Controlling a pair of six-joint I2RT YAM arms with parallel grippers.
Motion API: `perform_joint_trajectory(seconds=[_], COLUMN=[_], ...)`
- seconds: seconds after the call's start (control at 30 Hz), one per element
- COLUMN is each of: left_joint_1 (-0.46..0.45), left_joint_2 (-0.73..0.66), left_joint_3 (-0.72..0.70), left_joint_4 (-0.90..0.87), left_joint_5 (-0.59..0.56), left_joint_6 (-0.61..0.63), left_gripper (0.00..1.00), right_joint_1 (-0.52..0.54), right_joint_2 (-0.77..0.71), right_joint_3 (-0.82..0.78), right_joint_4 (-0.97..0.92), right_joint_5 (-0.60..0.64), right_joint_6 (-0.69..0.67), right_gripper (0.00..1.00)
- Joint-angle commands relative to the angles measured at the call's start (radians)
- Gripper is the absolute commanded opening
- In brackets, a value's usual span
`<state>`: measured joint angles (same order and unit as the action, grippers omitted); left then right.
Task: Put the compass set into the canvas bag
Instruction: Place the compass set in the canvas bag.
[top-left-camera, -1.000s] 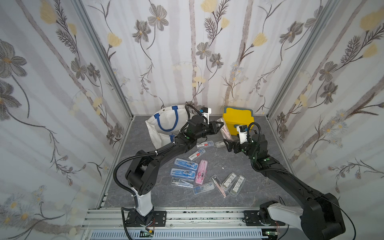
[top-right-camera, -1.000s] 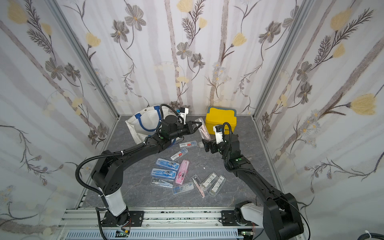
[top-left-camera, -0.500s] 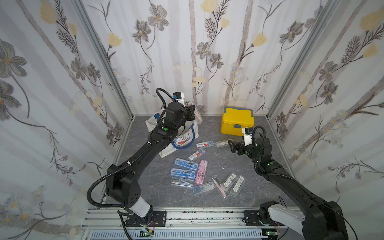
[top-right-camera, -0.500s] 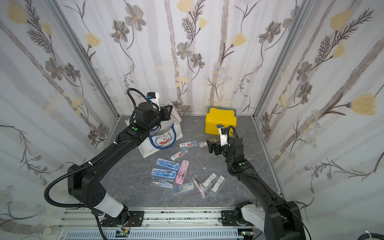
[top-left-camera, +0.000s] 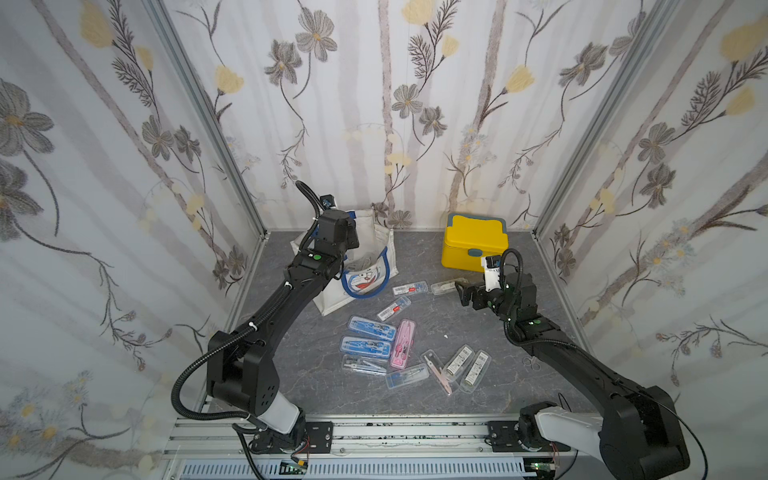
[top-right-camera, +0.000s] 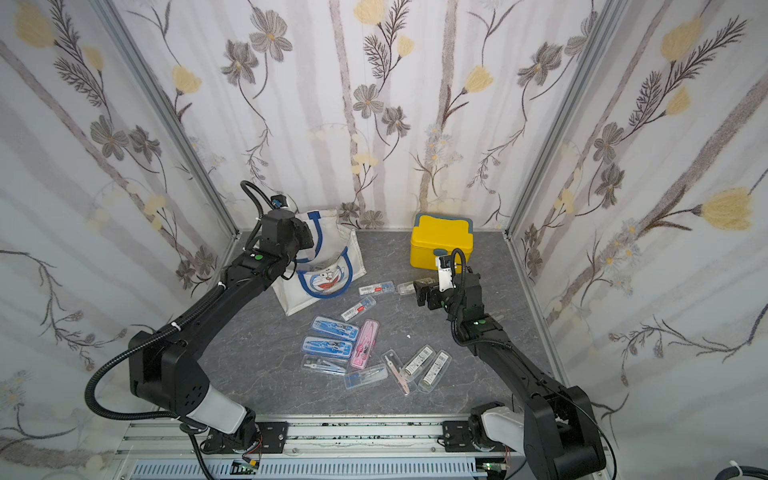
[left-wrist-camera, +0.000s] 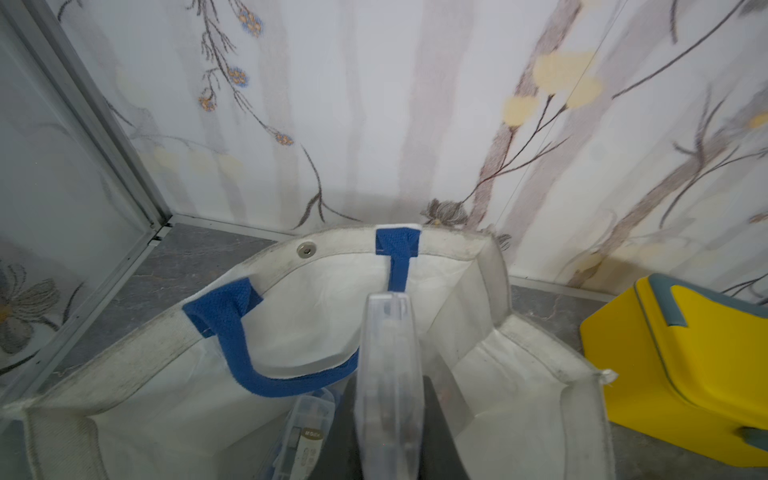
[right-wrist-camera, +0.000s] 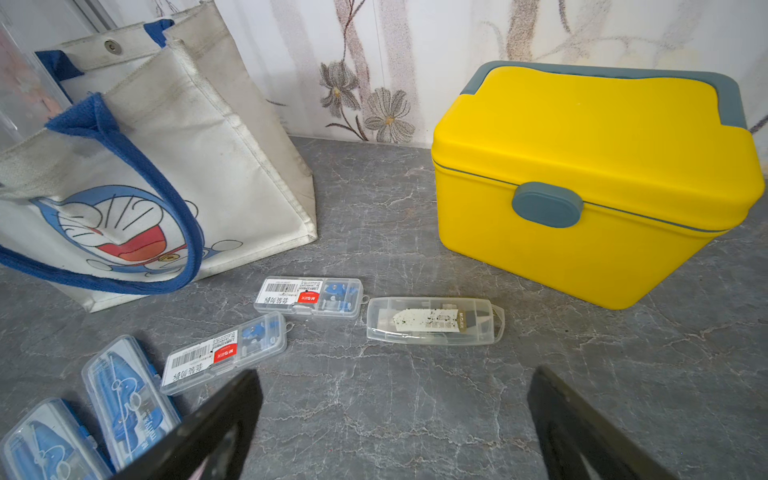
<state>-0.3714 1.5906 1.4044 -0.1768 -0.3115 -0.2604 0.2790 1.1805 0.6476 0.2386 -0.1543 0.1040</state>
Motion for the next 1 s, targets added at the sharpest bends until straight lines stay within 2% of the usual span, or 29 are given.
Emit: perform_joint_trajectory(seconds=[0.0,0.37,0.7,0.97], left_joint_1=[0.004,0.003,0.003,0.003], left_joint_2=[0.037,0.207,0.319,0.328], left_joint_3=[0.004,0.082,0.158,0.169], left_joint_4=[-0.036,-0.122,-0.194,-0.199], left_joint_5=[-0.077,-0.070,-0.074,-0.070], left_joint_6=[0.045,0.111,0.110,0.100], left_gripper=[0.07,0.08,0.11,0.28], right_joint_1=[-0.001,0.000,0.000,0.000], right_joint_2=[0.005,0.010,0.011,0.013], right_joint_3=[0.007,-0.005,-0.012,-0.012], right_joint_4=[0.017,0.010,0.005,-0.007], right_joint_5=[0.011,0.029,0.041,0.039], right_joint_6=[0.000,0.014,0.016,0.016], right_gripper=[1.00,1.00,1.00,1.00])
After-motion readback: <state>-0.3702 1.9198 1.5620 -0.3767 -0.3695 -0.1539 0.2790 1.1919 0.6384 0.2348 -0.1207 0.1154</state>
